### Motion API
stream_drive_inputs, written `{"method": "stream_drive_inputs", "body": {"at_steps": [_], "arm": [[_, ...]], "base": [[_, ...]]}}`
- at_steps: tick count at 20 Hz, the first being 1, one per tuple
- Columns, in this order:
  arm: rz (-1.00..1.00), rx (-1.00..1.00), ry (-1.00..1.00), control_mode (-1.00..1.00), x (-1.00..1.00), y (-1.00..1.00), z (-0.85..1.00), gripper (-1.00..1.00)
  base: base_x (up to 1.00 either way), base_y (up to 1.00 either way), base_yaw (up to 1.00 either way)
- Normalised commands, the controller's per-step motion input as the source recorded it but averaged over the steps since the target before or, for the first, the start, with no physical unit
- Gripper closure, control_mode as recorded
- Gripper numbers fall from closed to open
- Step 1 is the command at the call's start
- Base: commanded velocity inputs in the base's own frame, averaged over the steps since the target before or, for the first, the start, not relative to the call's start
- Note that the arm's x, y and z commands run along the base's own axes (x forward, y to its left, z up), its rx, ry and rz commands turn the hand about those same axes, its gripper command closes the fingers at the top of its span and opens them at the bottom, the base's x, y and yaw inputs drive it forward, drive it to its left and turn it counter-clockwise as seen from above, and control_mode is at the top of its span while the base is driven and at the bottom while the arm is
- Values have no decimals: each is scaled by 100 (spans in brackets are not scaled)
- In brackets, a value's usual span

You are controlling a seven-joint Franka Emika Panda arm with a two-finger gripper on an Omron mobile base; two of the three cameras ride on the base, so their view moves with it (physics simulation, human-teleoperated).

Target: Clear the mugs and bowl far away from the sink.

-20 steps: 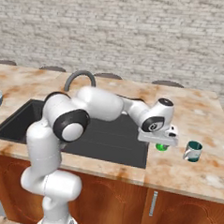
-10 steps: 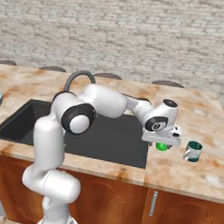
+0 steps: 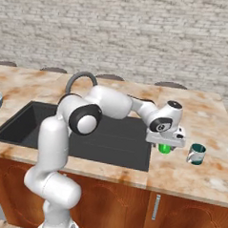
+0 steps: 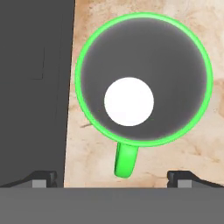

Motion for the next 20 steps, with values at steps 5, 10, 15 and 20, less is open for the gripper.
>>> {"method": "stream_drive_inputs", "body": {"at_steps": [5,10,15,20], "arm": [[0,0,0,-100,11,-11,-15,-100],[0,0,0,-100,14,-12,-23,-100],[0,0,0,-100,19,-1,-22,-100],[0,0,0,-100,0,-1,-10,100]], "base": [[0,0,0],[0,0,0],[0,0,0],[0,0,0]]}}
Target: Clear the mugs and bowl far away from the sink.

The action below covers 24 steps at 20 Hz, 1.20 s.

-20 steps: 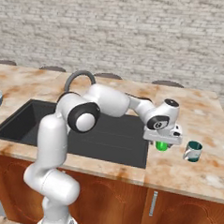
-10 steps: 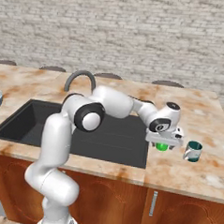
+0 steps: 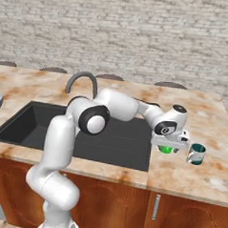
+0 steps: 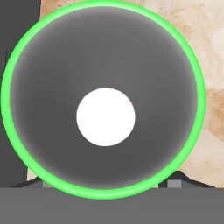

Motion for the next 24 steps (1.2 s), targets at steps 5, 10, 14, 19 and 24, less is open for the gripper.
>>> {"method": "stream_drive_inputs", "body": {"at_steps": [5,10,14,19,24], "arm": [[0,0,-2,-100,-13,5,-10,100],[0,-1,0,-100,-11,33,-22,100],[17,-20,-9,-100,-38,73,23,100],[11,-21,-16,-100,-35,35,100,100],[4,-23,-3,-100,-50,61,100,100]], "base": [[0,0,0],[0,0,0],[0,0,0],[0,0,0],[0,0,0]]}}
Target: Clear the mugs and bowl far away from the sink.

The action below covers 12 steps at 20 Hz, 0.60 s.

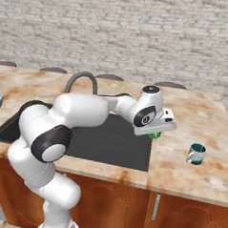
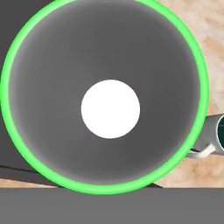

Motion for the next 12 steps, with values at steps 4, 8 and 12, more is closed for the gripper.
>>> {"method": "stream_drive_inputs", "body": {"at_steps": [4,8,12], "arm": [[1,0,0,-100,-66,69,100,100],[0,3,-1,-100,-49,53,100,100],[0,2,0,-100,-17,27,100,100]], "base": [[0,0,0],[0,0,0],[0,0,0]]}}
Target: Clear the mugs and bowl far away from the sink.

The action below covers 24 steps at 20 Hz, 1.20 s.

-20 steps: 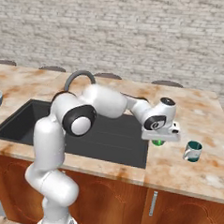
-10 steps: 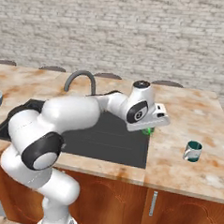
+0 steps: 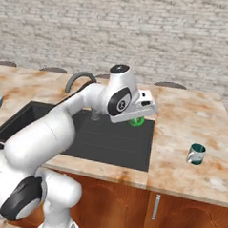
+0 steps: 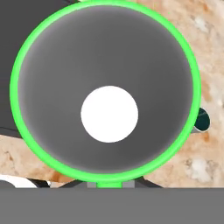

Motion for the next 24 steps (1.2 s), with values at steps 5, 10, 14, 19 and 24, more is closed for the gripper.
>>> {"method": "stream_drive_inputs", "body": {"at_steps": [5,10,14,19,24], "arm": [[-1,1,-8,-100,-27,13,59,100],[-7,0,-14,-100,-55,25,35,100],[-22,0,-18,-100,-65,70,0,100],[-27,9,-1,-100,-27,52,8,100],[-23,22,1,-100,-31,0,44,100]], "base": [[0,0,0],[0,0,0],[0,0,0],[0,0,0],[0,0,0]]}}
